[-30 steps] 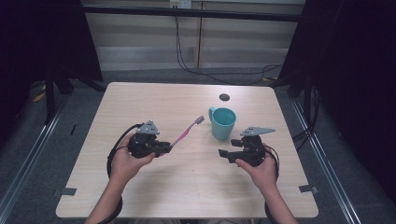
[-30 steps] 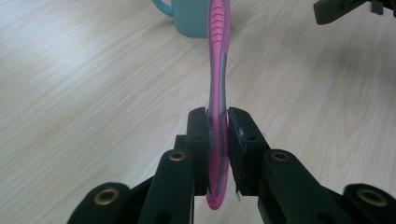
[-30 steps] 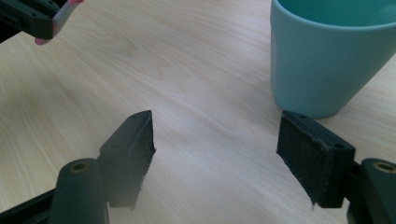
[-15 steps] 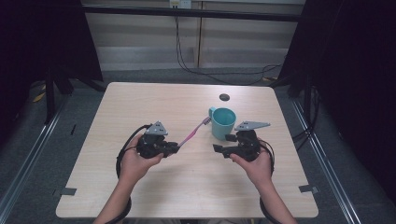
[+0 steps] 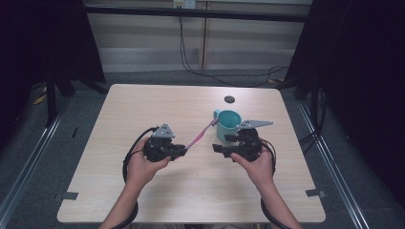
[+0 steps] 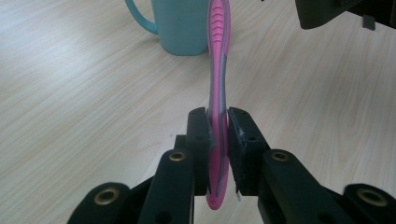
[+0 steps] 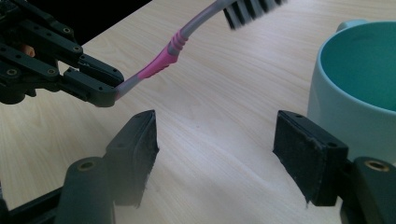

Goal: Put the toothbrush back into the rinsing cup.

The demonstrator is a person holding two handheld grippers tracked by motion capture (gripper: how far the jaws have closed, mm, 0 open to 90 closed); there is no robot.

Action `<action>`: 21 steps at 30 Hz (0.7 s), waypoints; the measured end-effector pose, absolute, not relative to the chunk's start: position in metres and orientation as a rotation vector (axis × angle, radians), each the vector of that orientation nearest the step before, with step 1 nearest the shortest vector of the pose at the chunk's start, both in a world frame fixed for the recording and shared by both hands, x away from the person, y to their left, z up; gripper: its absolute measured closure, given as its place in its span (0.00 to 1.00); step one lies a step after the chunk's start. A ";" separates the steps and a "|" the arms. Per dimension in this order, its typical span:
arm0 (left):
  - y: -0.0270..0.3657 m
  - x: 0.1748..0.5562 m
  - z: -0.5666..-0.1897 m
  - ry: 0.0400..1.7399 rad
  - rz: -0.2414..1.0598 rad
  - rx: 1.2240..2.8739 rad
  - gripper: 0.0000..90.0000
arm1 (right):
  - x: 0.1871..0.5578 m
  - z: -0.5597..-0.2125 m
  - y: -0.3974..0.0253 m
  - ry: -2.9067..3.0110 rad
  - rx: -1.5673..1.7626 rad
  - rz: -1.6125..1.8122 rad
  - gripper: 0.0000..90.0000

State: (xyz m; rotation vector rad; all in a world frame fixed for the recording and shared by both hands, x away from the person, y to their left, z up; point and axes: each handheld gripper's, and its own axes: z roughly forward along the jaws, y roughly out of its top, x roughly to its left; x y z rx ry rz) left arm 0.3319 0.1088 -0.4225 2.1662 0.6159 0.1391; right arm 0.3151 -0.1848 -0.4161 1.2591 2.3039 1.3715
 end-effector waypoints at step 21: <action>0.095 0.329 -0.424 0.599 0.124 2.170 0.88 | 0.326 -0.410 -0.172 2.289 1.297 1.491 0.37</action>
